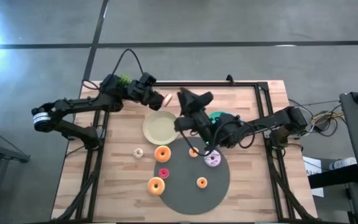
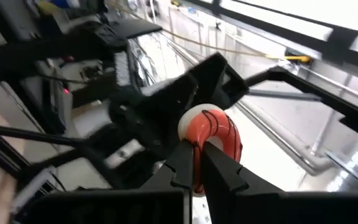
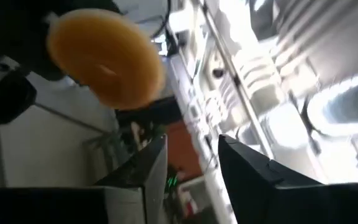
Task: Pick & Place donuts
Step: Put the small orange donut on the green plate
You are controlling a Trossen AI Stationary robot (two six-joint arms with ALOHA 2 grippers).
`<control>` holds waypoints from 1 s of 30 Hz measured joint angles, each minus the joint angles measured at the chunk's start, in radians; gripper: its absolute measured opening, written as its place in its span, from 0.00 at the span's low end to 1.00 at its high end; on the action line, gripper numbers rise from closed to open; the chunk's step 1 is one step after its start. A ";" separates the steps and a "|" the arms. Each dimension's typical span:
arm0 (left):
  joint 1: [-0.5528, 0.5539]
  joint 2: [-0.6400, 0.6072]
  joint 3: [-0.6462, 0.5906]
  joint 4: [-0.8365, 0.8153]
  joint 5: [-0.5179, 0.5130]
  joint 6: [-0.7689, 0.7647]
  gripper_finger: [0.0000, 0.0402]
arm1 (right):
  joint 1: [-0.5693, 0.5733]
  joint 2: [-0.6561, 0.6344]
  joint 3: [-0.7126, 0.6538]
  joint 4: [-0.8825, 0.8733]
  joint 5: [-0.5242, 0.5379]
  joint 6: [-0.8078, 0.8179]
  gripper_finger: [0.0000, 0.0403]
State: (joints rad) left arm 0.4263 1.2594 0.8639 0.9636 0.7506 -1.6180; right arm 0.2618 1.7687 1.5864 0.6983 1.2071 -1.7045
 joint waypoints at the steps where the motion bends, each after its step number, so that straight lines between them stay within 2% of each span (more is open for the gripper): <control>1: 0.000 0.000 0.000 -0.022 -0.006 0.024 0.00 | 0.008 -0.009 0.000 -0.001 0.013 0.005 0.35; 4: 0.000 0.000 0.000 -0.147 -0.019 0.121 0.00 | 0.031 -0.039 0.000 0.050 0.021 0.030 0.37; 8: -0.006 0.000 0.000 -0.367 -0.057 0.290 0.00 | 0.033 -0.078 0.000 0.318 0.028 0.053 0.39; 11: -0.015 0.001 0.000 -0.519 -0.133 0.428 0.00 | 0.031 -0.106 -0.018 0.531 0.031 0.044 0.39; 14: -0.026 0.027 0.001 -0.611 -0.228 0.556 0.00 | 0.033 -0.132 -0.053 0.655 0.036 0.026 0.39; 16: -0.035 0.069 0.001 -0.631 -0.267 0.599 0.00 | 0.033 -0.142 -0.076 0.658 0.043 0.024 0.39; 21: -0.088 0.235 0.053 -0.639 -0.283 0.663 0.00 | 0.033 -0.143 -0.098 0.656 0.050 0.023 0.40; 24: -0.099 0.313 0.097 -0.744 -0.344 0.715 0.00 | 0.033 -0.150 -0.098 0.672 0.050 0.022 0.40; 30: -0.105 0.445 0.204 -0.781 -0.345 0.781 0.00 | 0.033 -0.191 -0.128 0.678 0.053 0.022 0.40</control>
State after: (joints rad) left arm 0.3211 1.7040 1.0683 0.1829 0.4059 -0.8374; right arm 0.2943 1.5782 1.4580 1.3762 1.2602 -1.6829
